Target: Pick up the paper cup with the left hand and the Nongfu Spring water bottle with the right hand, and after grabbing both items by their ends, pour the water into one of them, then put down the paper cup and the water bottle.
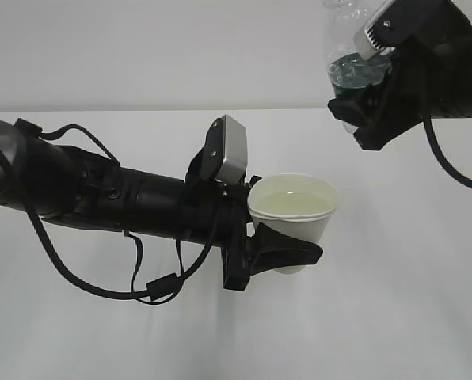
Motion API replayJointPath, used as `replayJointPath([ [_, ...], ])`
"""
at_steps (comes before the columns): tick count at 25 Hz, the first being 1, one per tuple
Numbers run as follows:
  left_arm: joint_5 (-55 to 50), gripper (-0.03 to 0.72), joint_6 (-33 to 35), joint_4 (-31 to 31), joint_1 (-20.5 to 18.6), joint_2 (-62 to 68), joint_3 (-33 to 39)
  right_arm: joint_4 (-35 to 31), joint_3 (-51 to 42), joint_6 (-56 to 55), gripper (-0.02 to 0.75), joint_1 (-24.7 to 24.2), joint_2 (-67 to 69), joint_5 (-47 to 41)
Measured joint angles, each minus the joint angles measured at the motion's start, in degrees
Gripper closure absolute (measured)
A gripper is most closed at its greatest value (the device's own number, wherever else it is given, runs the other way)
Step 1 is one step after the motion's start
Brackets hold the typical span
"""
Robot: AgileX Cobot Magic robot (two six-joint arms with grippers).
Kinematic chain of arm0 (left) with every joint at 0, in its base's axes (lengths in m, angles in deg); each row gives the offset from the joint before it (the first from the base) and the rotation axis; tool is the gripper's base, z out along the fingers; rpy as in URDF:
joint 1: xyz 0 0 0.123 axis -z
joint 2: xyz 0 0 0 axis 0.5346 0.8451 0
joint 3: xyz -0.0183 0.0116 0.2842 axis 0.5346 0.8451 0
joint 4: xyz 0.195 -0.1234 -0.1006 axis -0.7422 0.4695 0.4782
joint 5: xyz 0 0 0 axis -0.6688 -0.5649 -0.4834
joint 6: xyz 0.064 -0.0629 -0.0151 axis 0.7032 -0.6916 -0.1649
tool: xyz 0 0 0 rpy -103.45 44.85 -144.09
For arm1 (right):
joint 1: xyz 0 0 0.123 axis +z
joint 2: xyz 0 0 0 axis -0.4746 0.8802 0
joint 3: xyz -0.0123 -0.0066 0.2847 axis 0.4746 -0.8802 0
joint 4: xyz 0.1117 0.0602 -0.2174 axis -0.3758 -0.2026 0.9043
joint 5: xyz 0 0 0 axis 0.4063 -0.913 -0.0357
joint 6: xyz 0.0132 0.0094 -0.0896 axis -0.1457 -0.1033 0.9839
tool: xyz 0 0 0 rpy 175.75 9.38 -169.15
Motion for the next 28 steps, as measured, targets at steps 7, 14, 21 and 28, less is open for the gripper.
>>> replayJointPath([
  [7, 0.0, 0.277, 0.0, 0.2, 0.0, 0.0, 0.0, -0.5, 0.0, -9.8, 0.291, 0.0, 0.6, -4.3],
  [14, 0.0, 0.277, 0.0, 0.7, 0.0, 0.0, 0.0, -1.3, 0.1, -11.2, 0.291, 0.0, 4.5, -4.6],
  [21, -0.3, 0.277, 0.0, 0.8, 0.0, 0.0, 0.0, -4.2, 0.1, -11.4, 0.291, -2.9, 6.2, -3.6],
  [28, -1.3, 0.277, 0.0, 1.0, 0.0, 0.0, 0.0, -16.0, 0.1, -3.3, 0.291, -12.3, 6.2, 2.5],
])
